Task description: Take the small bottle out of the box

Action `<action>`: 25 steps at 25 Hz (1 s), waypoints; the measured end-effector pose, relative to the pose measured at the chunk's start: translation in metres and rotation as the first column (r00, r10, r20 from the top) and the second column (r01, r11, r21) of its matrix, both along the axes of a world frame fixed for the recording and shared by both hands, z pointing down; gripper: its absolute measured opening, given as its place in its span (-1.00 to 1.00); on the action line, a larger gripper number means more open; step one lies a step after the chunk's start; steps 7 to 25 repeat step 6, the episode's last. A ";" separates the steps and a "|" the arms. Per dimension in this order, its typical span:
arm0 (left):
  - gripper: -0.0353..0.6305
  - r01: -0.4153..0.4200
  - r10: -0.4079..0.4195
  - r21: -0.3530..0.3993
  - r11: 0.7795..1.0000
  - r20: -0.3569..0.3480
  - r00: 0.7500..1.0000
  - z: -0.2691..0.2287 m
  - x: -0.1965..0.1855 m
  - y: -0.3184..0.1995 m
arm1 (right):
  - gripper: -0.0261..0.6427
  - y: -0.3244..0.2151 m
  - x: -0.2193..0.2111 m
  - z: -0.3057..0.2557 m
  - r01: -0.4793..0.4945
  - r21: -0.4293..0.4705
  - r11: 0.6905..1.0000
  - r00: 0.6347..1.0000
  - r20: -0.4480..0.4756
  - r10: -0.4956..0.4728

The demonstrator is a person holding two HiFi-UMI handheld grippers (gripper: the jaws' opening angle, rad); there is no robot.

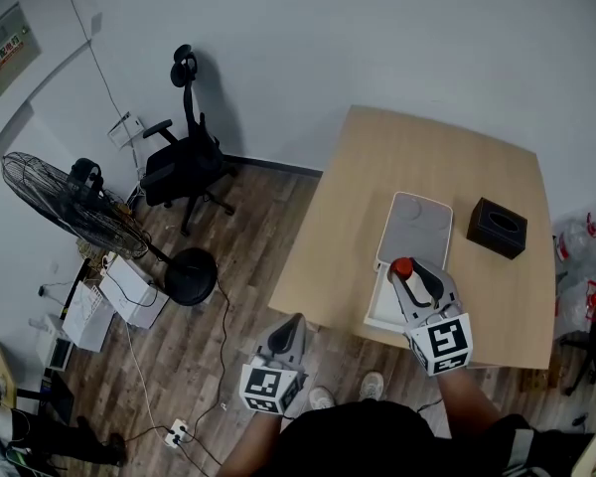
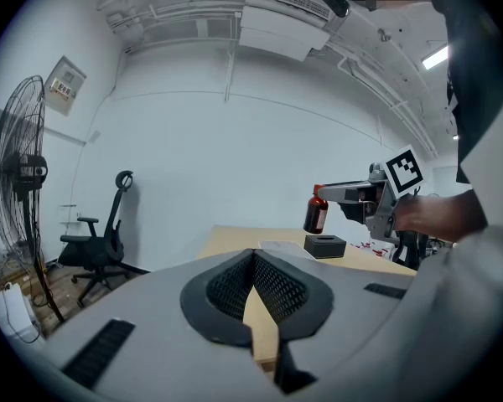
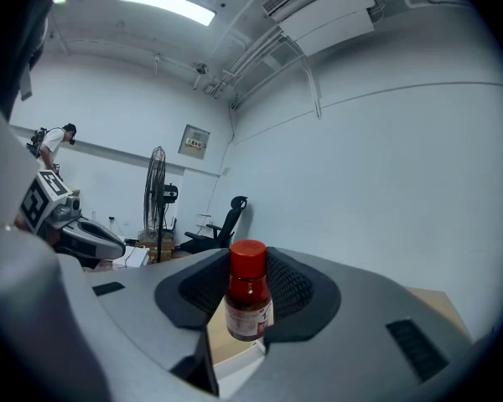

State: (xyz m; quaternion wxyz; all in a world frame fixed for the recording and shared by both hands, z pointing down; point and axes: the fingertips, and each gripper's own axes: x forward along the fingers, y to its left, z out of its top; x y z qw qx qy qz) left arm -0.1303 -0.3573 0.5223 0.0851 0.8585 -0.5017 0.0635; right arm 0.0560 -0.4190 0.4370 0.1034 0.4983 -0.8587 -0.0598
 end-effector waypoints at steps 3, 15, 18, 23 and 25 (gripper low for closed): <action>-0.85 -0.005 0.005 0.002 1.000 -0.002 1.000 -0.002 0.004 -0.001 | -0.49 -0.001 0.005 0.002 -0.008 -0.011 1.000 1.000 -0.005 0.008; -0.85 -0.008 0.008 -0.005 1.000 -0.006 1.000 0.000 0.008 0.001 | -0.49 0.000 0.009 0.006 -0.011 -0.024 1.000 1.000 -0.012 0.010; -0.85 -0.008 0.008 -0.005 1.000 -0.006 1.000 0.000 0.008 0.001 | -0.49 0.000 0.009 0.006 -0.011 -0.024 1.000 1.000 -0.012 0.010; -0.85 -0.008 0.008 -0.005 1.000 -0.006 1.000 0.000 0.008 0.001 | -0.49 0.000 0.009 0.006 -0.011 -0.024 1.000 1.000 -0.012 0.010; -0.85 -0.008 0.008 -0.005 1.000 -0.006 1.000 0.000 0.008 0.001 | -0.49 0.000 0.009 0.006 -0.011 -0.024 1.000 1.000 -0.012 0.010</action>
